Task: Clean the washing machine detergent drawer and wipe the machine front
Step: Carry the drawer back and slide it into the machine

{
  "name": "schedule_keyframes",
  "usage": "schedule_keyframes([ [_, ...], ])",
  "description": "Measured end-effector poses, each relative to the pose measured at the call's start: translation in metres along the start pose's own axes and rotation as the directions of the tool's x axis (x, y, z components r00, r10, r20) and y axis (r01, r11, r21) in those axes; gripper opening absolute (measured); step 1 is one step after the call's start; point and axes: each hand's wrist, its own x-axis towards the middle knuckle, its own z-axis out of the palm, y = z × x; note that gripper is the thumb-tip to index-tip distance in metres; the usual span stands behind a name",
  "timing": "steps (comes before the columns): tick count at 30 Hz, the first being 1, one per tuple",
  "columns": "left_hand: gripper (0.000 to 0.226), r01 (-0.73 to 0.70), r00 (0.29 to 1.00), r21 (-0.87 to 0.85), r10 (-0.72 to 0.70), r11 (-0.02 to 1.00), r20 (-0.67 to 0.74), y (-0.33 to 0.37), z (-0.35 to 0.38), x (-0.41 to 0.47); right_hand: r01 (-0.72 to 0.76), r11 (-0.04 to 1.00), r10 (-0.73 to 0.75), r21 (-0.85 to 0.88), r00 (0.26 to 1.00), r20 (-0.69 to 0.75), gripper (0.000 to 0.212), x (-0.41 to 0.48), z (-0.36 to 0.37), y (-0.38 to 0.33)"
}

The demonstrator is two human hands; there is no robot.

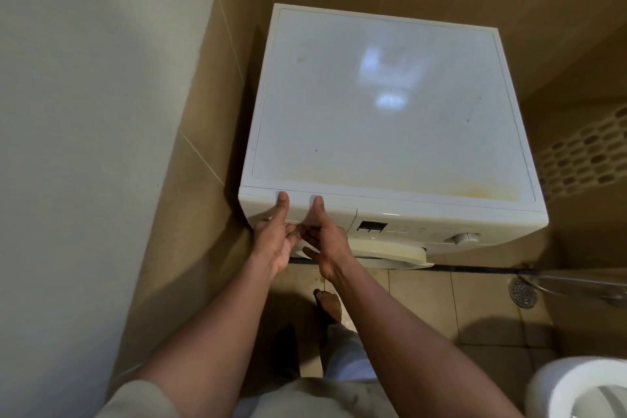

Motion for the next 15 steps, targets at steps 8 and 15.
schedule_keyframes([
  [8,0.08,-0.144,0.984,0.722,0.176,0.677,0.031,-0.024,-0.005,-0.029,0.156,0.86,-0.267,-0.486,0.949,-0.167,0.083,-0.031,-0.014,-0.001],
  [15,0.042,-0.55,0.69,0.673,0.185,-0.494,0.7,-0.084,0.025,-0.074,0.079,0.404,-0.608,-0.912,0.768,-0.203,0.05,-0.085,-0.097,0.017],
])
